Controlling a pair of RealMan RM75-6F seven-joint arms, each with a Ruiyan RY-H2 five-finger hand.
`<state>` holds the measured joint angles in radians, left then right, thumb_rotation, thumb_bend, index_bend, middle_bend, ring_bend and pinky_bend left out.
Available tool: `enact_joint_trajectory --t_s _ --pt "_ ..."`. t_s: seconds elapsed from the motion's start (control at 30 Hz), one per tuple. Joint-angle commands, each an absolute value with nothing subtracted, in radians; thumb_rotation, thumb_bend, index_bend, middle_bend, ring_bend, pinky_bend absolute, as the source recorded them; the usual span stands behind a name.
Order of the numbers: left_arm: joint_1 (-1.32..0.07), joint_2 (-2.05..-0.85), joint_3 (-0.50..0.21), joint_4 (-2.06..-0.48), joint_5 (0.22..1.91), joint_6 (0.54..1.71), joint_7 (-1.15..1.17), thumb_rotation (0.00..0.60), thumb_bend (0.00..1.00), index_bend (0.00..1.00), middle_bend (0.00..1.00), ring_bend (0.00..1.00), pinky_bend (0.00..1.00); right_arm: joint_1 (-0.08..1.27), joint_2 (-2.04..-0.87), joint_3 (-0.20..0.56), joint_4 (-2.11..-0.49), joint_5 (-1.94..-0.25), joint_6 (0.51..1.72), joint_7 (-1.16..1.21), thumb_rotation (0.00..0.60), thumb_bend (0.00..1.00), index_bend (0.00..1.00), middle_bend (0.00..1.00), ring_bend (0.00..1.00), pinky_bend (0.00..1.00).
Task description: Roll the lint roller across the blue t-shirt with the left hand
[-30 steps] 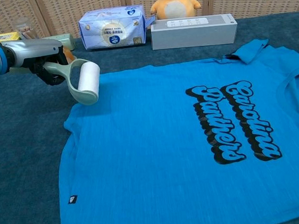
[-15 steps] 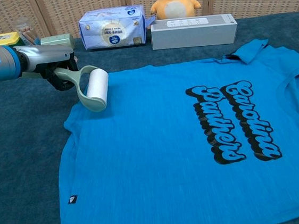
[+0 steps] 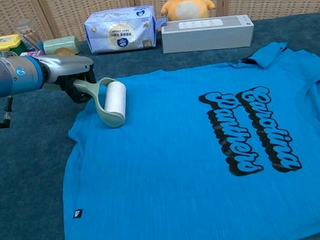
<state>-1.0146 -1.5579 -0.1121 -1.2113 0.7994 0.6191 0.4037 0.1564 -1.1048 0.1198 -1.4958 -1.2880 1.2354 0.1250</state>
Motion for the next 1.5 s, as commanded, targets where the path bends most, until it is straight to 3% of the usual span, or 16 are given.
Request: enact_joint_trajectory --t_s 0.03,1.5 --pt "-1.029 -1.575 -0.105 -1.199 0.774 0.624 0.423 0.600 0.95 0.95 1.00 0.93 1.00 0.156 -1.103 0.120 -1.493 -1.287 1.233 0.133 0.600 0.00 0.00 0.00 0.00 0.03" --pt "-1.265 -1.769 -0.132 -1.065 0.512 0.609 0.591 0.600 0.92 0.95 1.00 0.93 1.00 0.145 -1.067 0.131 -1.477 -1.277 1.225 0.233 0.600 0.00 0.00 0.00 0.00 0.03"
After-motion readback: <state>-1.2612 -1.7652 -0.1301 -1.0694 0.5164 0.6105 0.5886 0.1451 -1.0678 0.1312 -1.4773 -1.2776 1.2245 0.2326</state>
